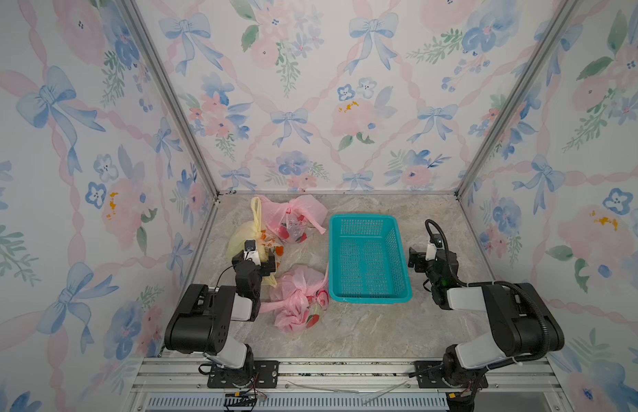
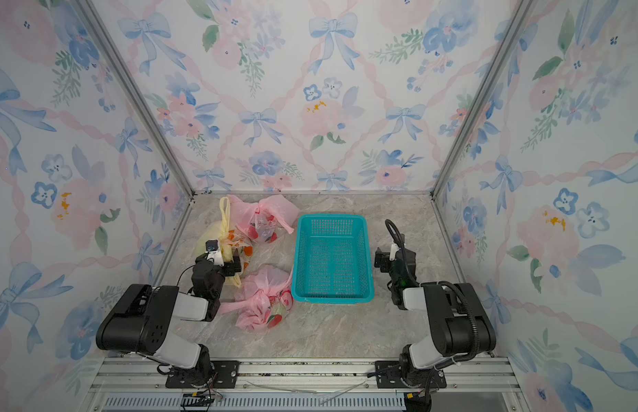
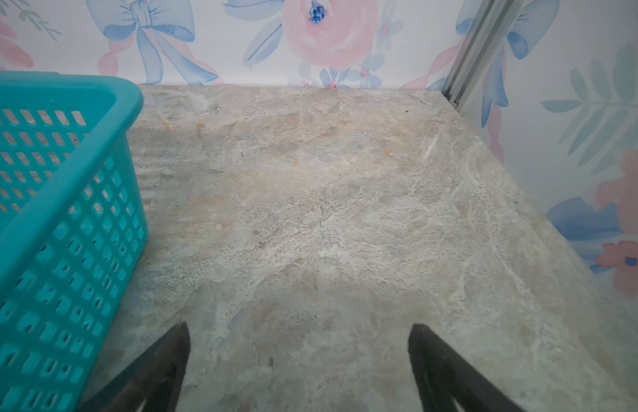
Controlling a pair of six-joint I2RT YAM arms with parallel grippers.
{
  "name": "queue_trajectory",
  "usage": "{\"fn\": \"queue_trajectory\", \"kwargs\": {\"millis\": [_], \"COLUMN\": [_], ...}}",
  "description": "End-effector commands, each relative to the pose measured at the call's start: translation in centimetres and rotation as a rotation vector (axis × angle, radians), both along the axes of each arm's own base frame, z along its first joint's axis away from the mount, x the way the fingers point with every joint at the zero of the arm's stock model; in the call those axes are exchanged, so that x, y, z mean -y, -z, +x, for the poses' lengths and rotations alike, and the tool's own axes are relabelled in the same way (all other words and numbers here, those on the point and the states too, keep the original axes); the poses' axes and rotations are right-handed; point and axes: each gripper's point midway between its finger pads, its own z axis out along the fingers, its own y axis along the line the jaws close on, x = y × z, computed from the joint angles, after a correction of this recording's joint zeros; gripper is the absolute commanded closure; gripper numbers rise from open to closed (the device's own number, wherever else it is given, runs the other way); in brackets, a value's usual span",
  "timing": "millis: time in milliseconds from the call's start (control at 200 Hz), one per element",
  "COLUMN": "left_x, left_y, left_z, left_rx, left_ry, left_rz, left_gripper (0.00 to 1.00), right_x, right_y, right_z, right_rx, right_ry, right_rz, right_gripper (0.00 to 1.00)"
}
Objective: Untie the knot of a plastic bag & take out the apple
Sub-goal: Move the basket to the center of the board.
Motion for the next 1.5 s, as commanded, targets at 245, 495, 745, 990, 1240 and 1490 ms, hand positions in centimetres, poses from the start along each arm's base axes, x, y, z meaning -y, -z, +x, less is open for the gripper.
{"fn": "queue_trajectory", "kwargs": {"millis": [245, 495, 745, 990, 1240, 1490], "left_x": [0.1, 0.1, 1.7, 2.1, 1.0, 1.2], "left_y": [-0.6, -0.6, -1.1, -5.8, -11.6, -17.5], "left_z": [0.6, 0.6, 1.1, 1.3, 1.0, -0.3], "left_rx": [0.022, 0.022, 0.012, 0.028, 0.063, -0.006], "left_ry": [0.011, 0.012, 0.136, 0.132, 0.040, 0.015], "left_rz": [0.010, 0.009, 0.004, -0.004, -0.102, -0.199], "left_gripper": [0.02, 0.02, 0.24, 0.32, 0.27, 0.33], "right_x": [0.5, 0.5, 0.6, 0.6, 0.6, -5.5], "right_y": [-1.0, -1.0, -0.9, -1.0, -4.2, -10.8], "right_z": [0.8, 0.8, 0.8, 0.8, 1.1, -0.9], "right_rx": [0.036, 0.035, 0.035, 0.037, 0.009, -0.253], "right_ry": [0.008, 0.009, 0.005, 0.002, 0.000, -0.218], "right_rz": [-0.013, -0.013, 0.001, 0.000, 0.010, 0.247], "right_gripper": [0.04, 0.04, 0.04, 0.04, 0.04, 0.03]}}
